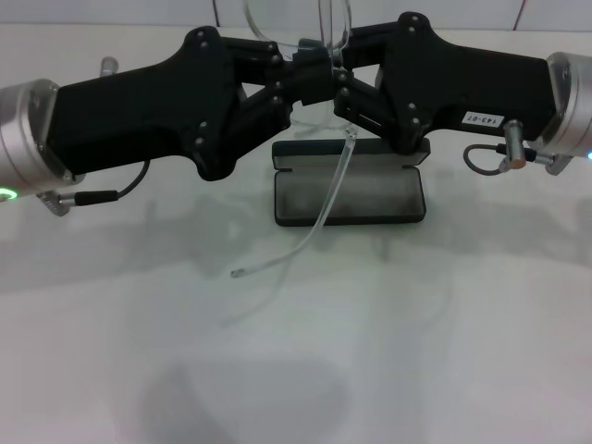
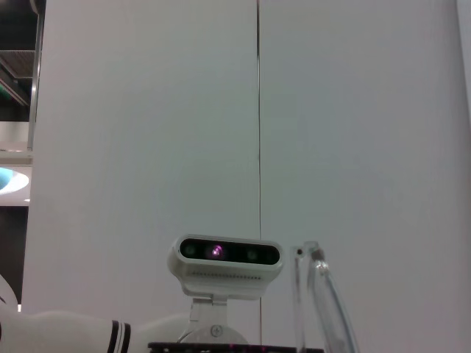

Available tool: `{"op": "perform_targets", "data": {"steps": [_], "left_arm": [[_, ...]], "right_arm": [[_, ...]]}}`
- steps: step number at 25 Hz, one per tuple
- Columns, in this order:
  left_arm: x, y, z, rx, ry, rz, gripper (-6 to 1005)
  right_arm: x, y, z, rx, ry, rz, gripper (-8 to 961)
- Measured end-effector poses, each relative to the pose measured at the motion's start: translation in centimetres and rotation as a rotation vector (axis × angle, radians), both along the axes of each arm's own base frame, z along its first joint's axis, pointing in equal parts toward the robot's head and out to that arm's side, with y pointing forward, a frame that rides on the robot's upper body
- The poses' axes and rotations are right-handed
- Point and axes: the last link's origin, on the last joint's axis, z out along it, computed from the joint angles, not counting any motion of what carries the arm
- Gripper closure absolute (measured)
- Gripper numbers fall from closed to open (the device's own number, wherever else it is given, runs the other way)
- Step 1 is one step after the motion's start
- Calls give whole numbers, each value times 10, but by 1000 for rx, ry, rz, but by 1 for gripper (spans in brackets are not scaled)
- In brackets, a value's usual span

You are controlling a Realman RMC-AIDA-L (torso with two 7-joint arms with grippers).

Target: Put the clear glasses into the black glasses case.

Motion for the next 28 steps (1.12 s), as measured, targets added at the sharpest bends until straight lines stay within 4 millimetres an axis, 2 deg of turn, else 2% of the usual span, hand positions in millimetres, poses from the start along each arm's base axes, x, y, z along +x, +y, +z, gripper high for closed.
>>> {"op": "perform_targets", "data": {"steps": [9, 13, 18, 22, 28], "left_arm": [[0, 2, 0, 6, 1, 12, 933], [-1, -4, 4, 0, -18, -13, 933], [-5, -11, 24, 30, -94, -37, 933], [-9, -14, 37, 46, -146, -31, 933], [-6, -15, 33, -8, -123, -39, 933]], "right_arm": [[2, -1, 0, 7, 2, 5, 833], [8, -1, 4, 21, 17, -14, 834], [27, -8, 27, 52, 102, -41, 834], [44, -24, 52, 73, 239, -40, 835], [59, -43, 81, 197, 489, -4, 835]]}}
